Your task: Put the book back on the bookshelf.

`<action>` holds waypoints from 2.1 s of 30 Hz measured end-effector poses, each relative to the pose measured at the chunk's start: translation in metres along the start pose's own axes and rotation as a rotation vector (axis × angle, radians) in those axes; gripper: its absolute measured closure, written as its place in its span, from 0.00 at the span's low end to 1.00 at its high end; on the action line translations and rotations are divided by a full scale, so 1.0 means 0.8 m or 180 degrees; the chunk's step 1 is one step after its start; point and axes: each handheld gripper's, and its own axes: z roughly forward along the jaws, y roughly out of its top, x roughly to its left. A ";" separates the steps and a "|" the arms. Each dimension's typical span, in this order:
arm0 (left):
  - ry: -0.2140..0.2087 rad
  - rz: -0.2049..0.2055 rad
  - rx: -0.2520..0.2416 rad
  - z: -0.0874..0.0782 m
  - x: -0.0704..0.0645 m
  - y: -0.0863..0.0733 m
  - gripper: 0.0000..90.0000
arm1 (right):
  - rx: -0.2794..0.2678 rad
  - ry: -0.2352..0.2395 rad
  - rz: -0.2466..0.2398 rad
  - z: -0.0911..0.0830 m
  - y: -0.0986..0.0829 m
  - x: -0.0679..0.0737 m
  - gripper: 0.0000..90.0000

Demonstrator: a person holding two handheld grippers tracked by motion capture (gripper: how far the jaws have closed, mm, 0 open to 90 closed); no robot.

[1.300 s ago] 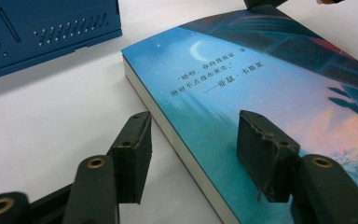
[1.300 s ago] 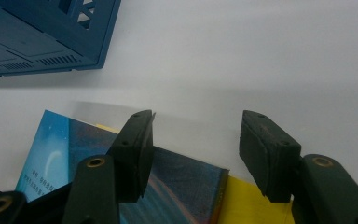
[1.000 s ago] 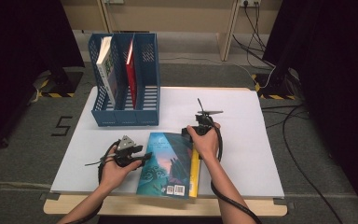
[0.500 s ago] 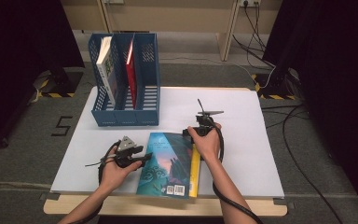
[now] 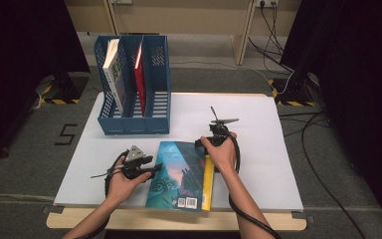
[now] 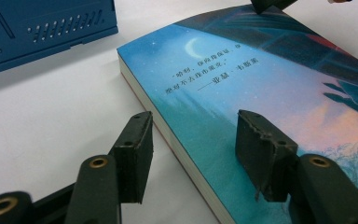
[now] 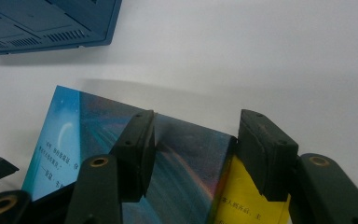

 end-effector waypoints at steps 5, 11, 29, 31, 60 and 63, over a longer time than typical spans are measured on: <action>-0.0016 -0.0003 0.0002 -0.001 -0.001 -0.001 0.51 | -0.0017 0.0034 0.0034 0.000 -0.001 -0.001 0.52; -0.0078 -0.0079 0.0022 -0.004 0.000 -0.003 0.50 | -0.0042 -0.0017 0.0015 0.000 -0.003 0.002 0.52; -0.0170 -0.0145 0.0063 -0.013 0.000 -0.009 0.49 | -0.0051 -0.0058 -0.0001 0.001 -0.004 0.004 0.51; -0.0174 -0.0163 0.0048 -0.013 0.000 -0.010 0.49 | -0.0044 -0.0062 0.0013 0.001 -0.004 0.005 0.51; -0.0214 -0.0195 0.0068 -0.011 -0.002 -0.010 0.54 | 0.0036 -0.0072 0.0184 -0.012 -0.001 -0.003 0.75; -0.0221 -0.0198 0.0075 -0.012 -0.002 -0.010 0.54 | -0.0011 -0.0024 0.0179 -0.007 0.000 -0.006 0.64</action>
